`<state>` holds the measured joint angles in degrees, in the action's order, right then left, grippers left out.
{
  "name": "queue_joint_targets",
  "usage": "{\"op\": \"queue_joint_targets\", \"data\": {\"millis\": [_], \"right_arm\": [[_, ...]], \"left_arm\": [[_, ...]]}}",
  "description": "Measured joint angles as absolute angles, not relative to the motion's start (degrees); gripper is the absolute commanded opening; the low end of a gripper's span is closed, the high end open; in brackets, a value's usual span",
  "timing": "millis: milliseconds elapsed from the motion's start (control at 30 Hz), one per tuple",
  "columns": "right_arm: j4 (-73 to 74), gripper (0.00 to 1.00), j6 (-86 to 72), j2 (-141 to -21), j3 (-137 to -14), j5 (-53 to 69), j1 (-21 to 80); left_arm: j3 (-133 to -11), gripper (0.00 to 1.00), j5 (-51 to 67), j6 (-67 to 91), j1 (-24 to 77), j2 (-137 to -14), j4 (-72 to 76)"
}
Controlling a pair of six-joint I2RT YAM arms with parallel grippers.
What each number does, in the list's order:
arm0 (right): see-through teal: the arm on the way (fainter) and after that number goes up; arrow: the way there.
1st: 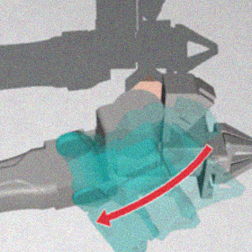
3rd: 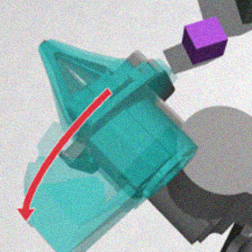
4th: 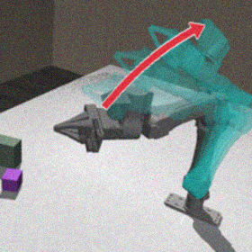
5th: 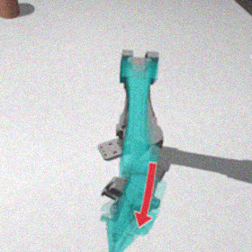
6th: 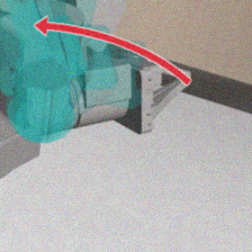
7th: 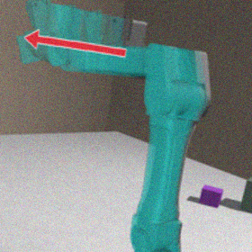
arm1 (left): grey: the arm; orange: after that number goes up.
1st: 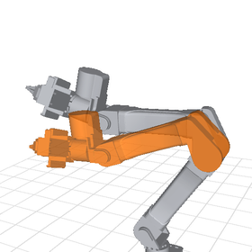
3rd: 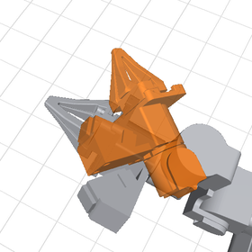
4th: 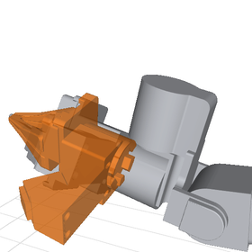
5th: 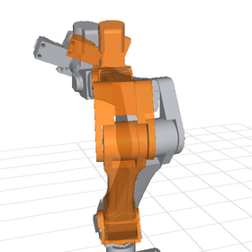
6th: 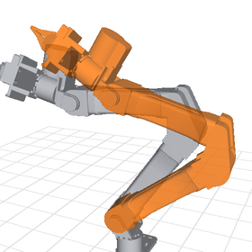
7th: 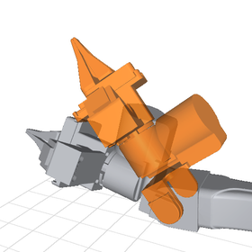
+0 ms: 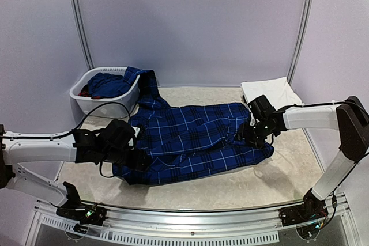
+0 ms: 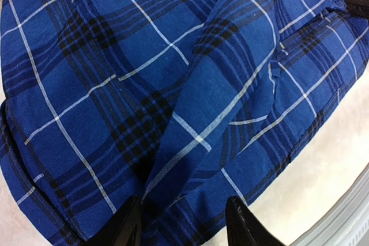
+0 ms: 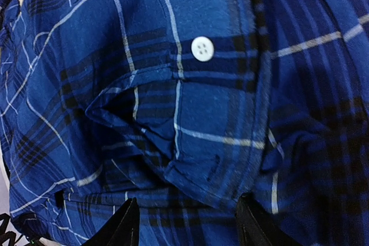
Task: Fold and stack the mixed laundry pile
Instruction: Fold the flattened shirt at the center of the board.
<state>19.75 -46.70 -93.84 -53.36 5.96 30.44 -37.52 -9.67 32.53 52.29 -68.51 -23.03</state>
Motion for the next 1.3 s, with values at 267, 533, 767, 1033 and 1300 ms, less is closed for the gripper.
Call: {"op": "queue_joint_targets", "data": {"millis": [267,533,767,1033,1300], "right_arm": [[18.6,0.57,-47.8,-90.3,-50.3,5.3,30.4],[15.8,0.54,-48.1,-91.7,-49.8,5.2,30.4],[13.2,0.5,-48.2,-97.3,-50.3,5.4,29.8],[11.9,0.34,-48.4,-98.2,-50.6,5.2,29.2],[11.9,0.12,-48.6,-98.4,-52.2,5.0,29.2]], "left_arm": [[-37.5,0.49,-9.5,32.5,52.1,-68.6,-21.7],[-37.0,0.49,-9.5,32.5,52.1,-68.6,-21.6],[-36.2,0.48,-9.5,32.6,52.1,-68.5,-21.7],[-35.7,0.47,-9.8,32.7,52.0,-67.0,-21.8],[-35.7,0.47,-10.0,32.8,52.0,-67.0,-21.7]]}}
